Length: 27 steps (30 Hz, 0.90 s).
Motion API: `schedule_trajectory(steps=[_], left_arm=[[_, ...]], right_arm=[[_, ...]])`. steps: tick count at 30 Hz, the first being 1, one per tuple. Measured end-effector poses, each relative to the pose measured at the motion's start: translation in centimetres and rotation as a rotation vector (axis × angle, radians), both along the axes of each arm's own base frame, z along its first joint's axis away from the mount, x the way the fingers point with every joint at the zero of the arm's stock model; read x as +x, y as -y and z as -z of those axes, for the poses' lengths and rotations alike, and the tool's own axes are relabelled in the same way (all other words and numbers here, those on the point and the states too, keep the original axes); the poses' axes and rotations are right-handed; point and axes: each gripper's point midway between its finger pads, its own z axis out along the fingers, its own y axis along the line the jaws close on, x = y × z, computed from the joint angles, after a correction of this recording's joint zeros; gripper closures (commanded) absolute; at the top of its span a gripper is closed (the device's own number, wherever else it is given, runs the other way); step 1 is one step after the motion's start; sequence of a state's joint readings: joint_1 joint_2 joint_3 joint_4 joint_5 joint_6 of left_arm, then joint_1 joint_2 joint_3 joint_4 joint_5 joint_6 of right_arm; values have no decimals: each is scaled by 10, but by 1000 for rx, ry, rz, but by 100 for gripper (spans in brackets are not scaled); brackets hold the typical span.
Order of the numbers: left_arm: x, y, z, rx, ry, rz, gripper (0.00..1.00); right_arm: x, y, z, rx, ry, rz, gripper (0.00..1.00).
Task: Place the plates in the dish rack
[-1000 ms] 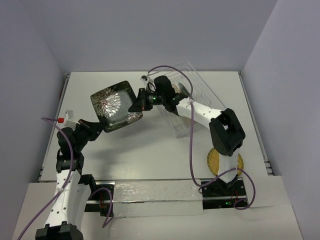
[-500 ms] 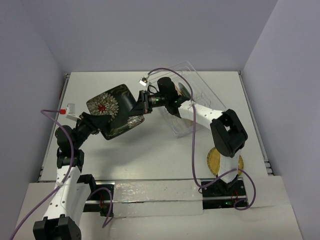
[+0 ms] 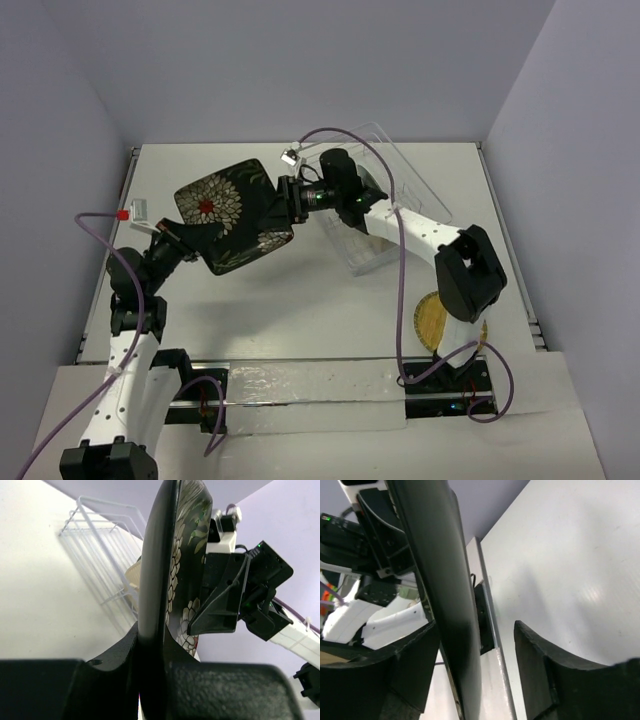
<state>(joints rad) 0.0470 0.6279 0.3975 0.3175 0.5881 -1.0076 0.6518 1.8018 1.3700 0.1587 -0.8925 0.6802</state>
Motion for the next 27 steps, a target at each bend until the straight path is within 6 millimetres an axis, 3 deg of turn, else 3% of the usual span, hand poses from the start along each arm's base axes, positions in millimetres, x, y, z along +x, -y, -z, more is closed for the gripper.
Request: schedule_trajectory(steps=[6,9,13,18,22,24,27], left_arm=[[13,-1,-44,-2,33,-31,100],[22,2,-59,8,16,-68,100],[32,14,-68,17,-52,-84,100],[59,40,-60,116,-277,-152,100],[86,83,-58,254,-426,-224,100],[91,97,-57,333,-472,-259,100],[90,116,-40,419,-543,-278,100]], right_arm=[[21,31,-32,-26,124,146,14],[45,62,-54,-66,222,321,11],[72,122,-95,-119,353,599,9],[97,221,-129,-210,428,1003,6],[111,304,-122,-337,401,1289,6],[117,341,-106,-411,361,1393,6],[122,394,-70,-549,276,1517,5]])
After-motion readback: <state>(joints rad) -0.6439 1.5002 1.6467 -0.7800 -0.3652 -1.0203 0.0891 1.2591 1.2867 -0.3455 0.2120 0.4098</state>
